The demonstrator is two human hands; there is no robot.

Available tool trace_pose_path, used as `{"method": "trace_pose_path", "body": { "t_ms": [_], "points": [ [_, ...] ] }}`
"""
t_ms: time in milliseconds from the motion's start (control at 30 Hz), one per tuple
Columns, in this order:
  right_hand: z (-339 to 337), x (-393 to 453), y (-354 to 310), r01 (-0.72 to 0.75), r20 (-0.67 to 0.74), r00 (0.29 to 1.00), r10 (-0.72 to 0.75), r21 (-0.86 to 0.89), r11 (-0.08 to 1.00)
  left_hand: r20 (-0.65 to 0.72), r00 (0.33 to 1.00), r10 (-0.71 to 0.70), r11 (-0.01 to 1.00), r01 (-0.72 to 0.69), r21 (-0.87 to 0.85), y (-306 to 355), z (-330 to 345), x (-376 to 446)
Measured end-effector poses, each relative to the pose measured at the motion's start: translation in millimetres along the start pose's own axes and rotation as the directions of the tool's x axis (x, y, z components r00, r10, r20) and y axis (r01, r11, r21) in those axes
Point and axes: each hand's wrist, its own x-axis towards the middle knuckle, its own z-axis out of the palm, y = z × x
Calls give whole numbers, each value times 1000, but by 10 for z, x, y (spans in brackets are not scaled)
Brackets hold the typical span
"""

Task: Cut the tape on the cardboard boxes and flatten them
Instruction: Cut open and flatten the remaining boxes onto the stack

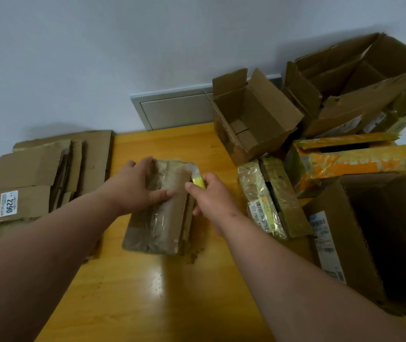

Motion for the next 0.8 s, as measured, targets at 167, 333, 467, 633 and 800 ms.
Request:
{"method": "trace_pose_path", "body": {
  "t_ms": [167,333,467,633,800],
  "points": [
    [87,70,-68,25,46,999,-20,-96,995,108,994,-8,964,37,-262,-241,-5,-59],
    [172,106,-54,50,93,995,-29,-225,973,92,995,-43,984,58,-166,-389,78,-70],
    [246,125,-42,73,73,996,-54,-282,957,92,994,61,995,-53,-86,-484,93,-33],
    [283,159,-90,92,25,996,-89,-278,956,56,998,-22,1000,23,-12,-563,29,-25],
    [260,220,-180,136,-15,990,-142,-209,969,112,971,-213,975,203,95,-616,18,-59]
  ]
}}
